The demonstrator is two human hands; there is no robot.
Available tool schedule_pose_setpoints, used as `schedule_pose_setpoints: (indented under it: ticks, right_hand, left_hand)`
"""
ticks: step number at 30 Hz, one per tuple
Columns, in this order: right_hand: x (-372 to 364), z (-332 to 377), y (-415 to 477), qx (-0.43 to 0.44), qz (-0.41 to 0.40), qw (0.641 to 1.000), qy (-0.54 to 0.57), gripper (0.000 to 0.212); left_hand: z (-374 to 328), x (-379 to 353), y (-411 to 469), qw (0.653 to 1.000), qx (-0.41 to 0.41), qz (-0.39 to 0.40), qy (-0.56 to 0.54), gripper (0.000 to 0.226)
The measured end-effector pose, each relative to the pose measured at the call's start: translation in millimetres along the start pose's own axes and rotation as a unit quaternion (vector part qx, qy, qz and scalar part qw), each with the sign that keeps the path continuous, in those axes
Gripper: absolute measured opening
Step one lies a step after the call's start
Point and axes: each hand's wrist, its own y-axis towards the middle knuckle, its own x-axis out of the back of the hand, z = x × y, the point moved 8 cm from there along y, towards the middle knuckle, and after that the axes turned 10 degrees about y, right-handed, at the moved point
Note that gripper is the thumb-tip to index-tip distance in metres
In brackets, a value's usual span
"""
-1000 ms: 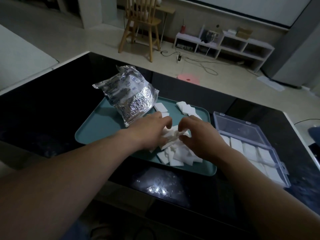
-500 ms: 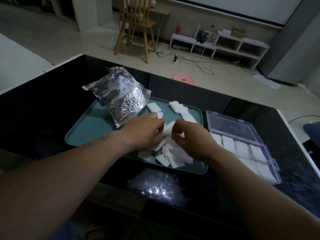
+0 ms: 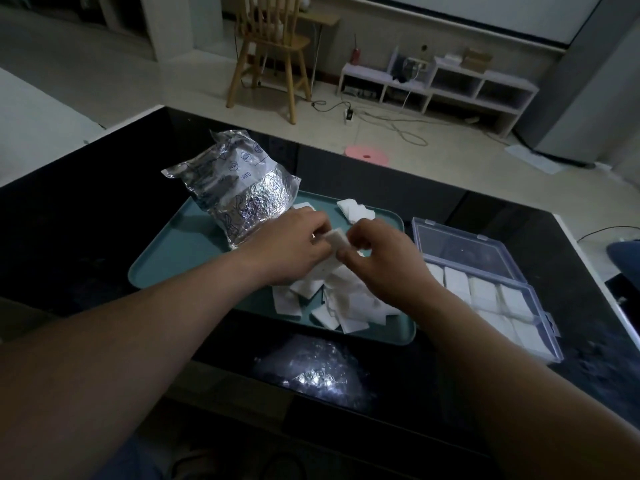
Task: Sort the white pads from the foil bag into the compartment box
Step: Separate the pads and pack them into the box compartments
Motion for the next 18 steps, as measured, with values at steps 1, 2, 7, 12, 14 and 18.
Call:
schedule_pose_setpoints:
  ticks: [1,2,7,12,14,18]
  right_hand:
    - [-1.6,-0.7,0.6,-0.01,0.002,1.0,0.012,0.014]
    - [-1.5,-1.8,0.8,-0.022,0.0,0.999,0.032,0.013]
    - [11.2,-4.9,-0.6,-0.074,-0.056,0.991,0.094,0.017]
    - [10.0,11.6,-3.7,-0.064,-0.039,0.99,0.116,0.012]
    - [5.0,19.3,-6.6,-0.051,0.006,0.988,0.148,0.013]
    - [5.5,17.7,-10.1,-0.051,0.031,0.985,0.16,0.015]
  left_hand:
    - [-1.2,1.4,-1.0,1.0,0.009,0.002,-0.023,0.007]
    - [-2.1,2.7,-1.8,0.998,0.024,0.0,-0.061,0.006]
    - [-8.7,-12.3,-7.7,0.933,0.13,0.017,-0.336,0.027]
    - [-24.9,-32.4,-12.4,0.851,0.164,0.054,-0.496,0.038]
    - [-21.2,-31.5,-12.4,0.835,0.183,0.048,-0.517,0.029]
    - [-14.4,-26.5,-15.1,0.748,0.226,0.051,-0.622,0.02]
